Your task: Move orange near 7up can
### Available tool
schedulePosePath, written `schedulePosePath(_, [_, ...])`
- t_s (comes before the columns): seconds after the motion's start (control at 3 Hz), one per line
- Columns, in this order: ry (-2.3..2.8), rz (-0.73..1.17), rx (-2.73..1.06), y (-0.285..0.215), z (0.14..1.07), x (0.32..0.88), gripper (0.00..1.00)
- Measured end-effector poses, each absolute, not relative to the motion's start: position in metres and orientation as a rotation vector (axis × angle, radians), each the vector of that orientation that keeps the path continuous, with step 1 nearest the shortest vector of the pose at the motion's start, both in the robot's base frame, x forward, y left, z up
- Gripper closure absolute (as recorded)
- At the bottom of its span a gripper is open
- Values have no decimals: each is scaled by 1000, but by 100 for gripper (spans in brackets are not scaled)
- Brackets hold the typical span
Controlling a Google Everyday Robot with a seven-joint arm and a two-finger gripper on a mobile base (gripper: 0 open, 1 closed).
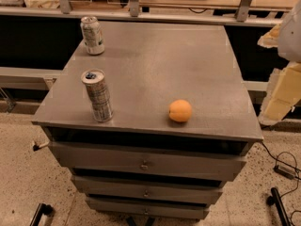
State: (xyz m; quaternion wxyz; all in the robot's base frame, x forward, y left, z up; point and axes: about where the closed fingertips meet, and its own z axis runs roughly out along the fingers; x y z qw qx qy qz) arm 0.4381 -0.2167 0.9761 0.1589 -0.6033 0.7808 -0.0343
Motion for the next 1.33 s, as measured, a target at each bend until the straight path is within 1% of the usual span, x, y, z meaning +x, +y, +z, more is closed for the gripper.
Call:
schedulePosePath(0.67, [2196, -59, -1756, -203, 968, 449, 0])
schedulePosePath(1.0, [2150, 50, -1807, -173, 948, 463, 0])
schedulePosePath(1.33, [2074, 253, -1839, -132, 918, 478, 0])
